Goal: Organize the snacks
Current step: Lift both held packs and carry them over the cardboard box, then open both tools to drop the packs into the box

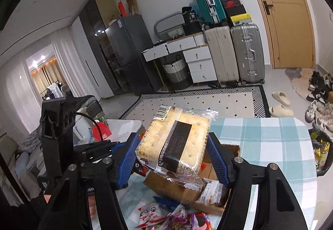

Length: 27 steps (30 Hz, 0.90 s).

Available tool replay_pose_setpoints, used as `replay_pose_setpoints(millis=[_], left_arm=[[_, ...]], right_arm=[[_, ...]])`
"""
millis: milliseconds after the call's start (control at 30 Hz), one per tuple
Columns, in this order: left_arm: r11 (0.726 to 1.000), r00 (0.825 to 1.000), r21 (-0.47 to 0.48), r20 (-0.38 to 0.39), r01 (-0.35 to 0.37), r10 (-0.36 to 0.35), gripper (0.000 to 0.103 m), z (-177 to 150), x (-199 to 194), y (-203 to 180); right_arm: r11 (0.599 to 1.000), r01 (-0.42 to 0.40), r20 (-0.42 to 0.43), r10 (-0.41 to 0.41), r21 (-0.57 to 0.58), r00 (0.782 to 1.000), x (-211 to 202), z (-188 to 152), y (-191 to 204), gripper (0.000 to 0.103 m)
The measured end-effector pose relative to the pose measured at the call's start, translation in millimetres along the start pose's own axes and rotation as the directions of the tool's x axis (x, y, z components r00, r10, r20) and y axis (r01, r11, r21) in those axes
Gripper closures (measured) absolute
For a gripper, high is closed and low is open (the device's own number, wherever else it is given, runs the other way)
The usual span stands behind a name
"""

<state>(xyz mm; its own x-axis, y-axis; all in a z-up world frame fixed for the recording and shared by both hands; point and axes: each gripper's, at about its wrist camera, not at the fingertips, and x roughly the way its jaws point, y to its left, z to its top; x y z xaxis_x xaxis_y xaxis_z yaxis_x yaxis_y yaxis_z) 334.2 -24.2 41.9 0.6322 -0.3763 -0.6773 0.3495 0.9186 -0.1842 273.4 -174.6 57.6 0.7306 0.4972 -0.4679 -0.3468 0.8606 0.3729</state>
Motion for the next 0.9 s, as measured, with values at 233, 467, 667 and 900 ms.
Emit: replay_pose_setpoints(millis=[233, 467, 667, 900], left_arm=[[1.000, 0.997, -0.015, -0.075, -0.001, 0.000, 0.061, -6.1, 60.9, 17.9], [1.000, 0.990, -0.011, -0.136, -0.027, 0.025, 0.061, -22.2, 111.6, 31.6], [0.999, 0.983, -0.036, -0.183, -0.025, 0.018, 0.061, -38.2, 144.2, 49.4], [0.998, 0.982, -0.036, -0.183, -0.055, 0.047, 0.061, -38.4, 157.9, 60.5]], right_arm=[[0.999, 0.032, -0.061, -0.032, -0.001, 0.998, 46.1, -1.1, -21.0, 0.037], [0.999, 0.050, -0.143, -0.050, -0.003, 0.988, 90.8, -17.9, -41.9, 0.037], [0.998, 0.053, -0.227, -0.044, 0.034, 0.973, 121.1, -44.3, -65.4, 0.037], [0.998, 0.057, -0.271, -0.048, 0.024, 0.961, 138.2, -61.6, -72.4, 0.036]])
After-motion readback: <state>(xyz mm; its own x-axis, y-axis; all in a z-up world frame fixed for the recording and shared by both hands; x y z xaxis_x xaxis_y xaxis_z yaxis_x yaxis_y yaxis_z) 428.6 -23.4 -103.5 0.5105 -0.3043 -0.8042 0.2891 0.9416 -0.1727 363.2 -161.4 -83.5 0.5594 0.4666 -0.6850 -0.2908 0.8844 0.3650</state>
